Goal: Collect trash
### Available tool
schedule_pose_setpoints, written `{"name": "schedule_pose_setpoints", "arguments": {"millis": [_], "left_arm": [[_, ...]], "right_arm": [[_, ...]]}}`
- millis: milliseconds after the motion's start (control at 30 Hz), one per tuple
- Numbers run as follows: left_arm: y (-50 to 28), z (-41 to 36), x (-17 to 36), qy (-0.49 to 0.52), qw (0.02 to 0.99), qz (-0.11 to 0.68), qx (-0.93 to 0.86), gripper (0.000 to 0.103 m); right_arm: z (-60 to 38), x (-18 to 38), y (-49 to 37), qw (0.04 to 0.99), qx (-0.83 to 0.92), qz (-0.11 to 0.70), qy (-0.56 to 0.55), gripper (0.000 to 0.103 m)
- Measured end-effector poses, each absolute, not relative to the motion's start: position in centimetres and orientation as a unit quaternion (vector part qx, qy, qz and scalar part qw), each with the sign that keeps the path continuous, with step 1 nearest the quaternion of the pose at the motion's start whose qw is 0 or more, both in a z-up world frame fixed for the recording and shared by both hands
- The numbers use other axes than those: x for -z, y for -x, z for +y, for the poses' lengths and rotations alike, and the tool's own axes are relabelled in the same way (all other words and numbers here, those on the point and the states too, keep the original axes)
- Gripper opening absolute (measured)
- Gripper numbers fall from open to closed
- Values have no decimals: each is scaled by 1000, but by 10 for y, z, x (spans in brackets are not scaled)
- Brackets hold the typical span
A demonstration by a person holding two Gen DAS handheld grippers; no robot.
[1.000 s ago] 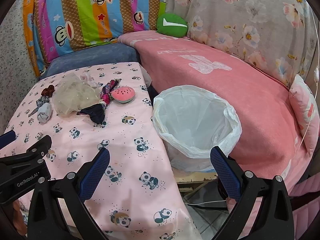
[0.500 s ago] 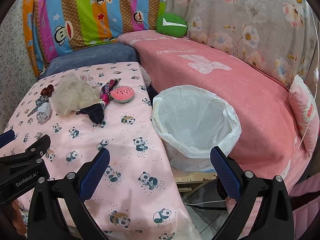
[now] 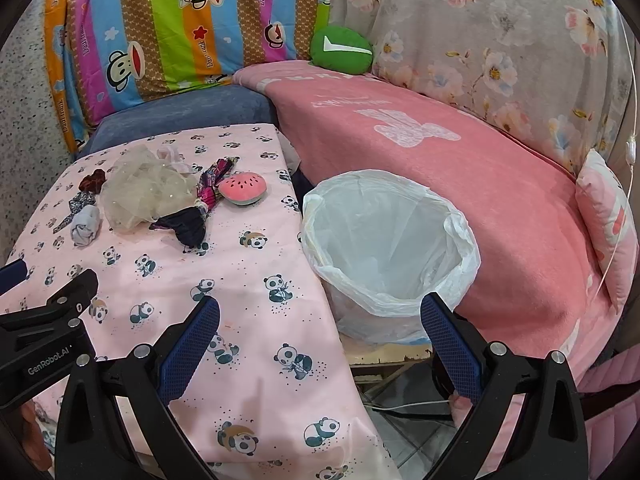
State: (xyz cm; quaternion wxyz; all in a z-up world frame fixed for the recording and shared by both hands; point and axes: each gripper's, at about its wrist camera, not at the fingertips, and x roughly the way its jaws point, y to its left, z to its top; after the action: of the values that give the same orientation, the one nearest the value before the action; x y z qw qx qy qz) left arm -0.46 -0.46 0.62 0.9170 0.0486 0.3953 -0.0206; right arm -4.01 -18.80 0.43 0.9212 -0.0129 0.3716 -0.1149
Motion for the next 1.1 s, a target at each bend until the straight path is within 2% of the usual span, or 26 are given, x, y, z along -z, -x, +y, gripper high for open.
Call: {"name": "schedule_pose_setpoints", "arguments": {"millis": [1100], "left_arm": [[4, -9, -8, -49, 918, 392, 24, 96]], "right_arm": [[-198, -12, 38, 921, 121, 369, 16, 96]]}}
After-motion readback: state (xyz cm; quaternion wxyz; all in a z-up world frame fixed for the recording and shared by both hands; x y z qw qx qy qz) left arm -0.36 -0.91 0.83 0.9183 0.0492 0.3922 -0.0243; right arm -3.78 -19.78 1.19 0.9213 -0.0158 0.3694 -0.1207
